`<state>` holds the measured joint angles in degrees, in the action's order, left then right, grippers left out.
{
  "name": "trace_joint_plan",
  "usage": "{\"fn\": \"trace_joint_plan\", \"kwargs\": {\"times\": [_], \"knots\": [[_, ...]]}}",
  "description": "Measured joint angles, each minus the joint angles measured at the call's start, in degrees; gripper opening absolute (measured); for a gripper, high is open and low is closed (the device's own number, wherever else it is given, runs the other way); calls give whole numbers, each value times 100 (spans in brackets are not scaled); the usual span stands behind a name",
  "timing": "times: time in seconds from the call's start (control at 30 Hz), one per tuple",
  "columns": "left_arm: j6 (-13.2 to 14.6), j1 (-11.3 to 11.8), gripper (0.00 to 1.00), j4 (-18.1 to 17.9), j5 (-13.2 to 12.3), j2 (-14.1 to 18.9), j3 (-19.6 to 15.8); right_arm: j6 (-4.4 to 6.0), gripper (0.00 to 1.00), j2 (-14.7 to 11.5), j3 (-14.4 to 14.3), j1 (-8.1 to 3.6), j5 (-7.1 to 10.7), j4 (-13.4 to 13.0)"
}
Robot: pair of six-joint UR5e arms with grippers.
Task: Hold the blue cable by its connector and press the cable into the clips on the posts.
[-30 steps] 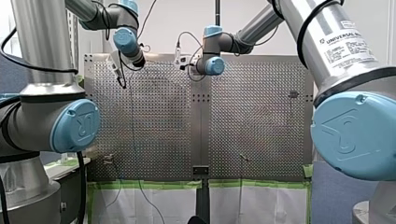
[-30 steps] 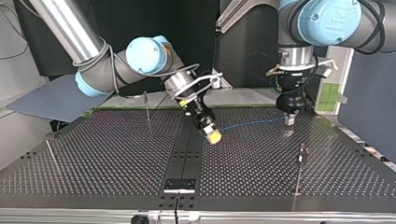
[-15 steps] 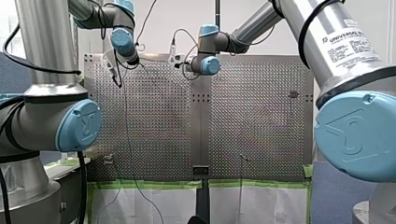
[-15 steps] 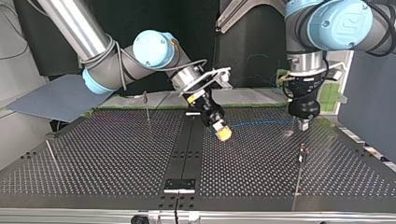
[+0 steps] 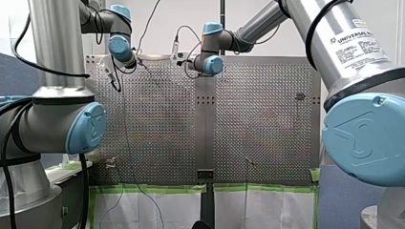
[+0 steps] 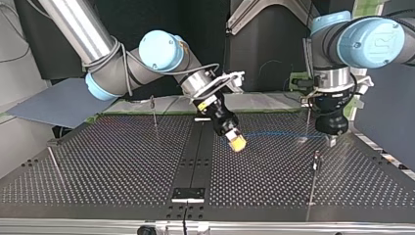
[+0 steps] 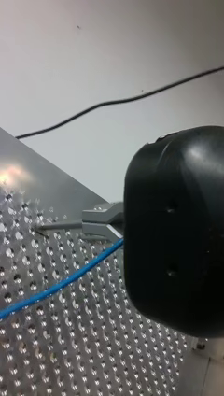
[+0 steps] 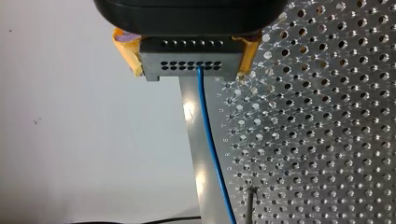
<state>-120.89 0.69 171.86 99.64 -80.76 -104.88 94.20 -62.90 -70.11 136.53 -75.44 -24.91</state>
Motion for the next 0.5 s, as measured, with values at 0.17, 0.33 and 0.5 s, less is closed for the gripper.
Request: {"fn": "trace_joint_plan", "kwargs": {"times": [0.17, 0.33, 0.5], "knots": [[-80, 230, 0, -159, -230, -13, -1, 75, 0, 0, 15, 7, 16, -11], [-148, 453, 0, -285, -472, -101, 6, 138, 0, 3, 17, 8, 16, -14], [-174, 569, 0, -345, -577, -190, 42, 176, 0, 6, 29, -5, 18, -36]]}}
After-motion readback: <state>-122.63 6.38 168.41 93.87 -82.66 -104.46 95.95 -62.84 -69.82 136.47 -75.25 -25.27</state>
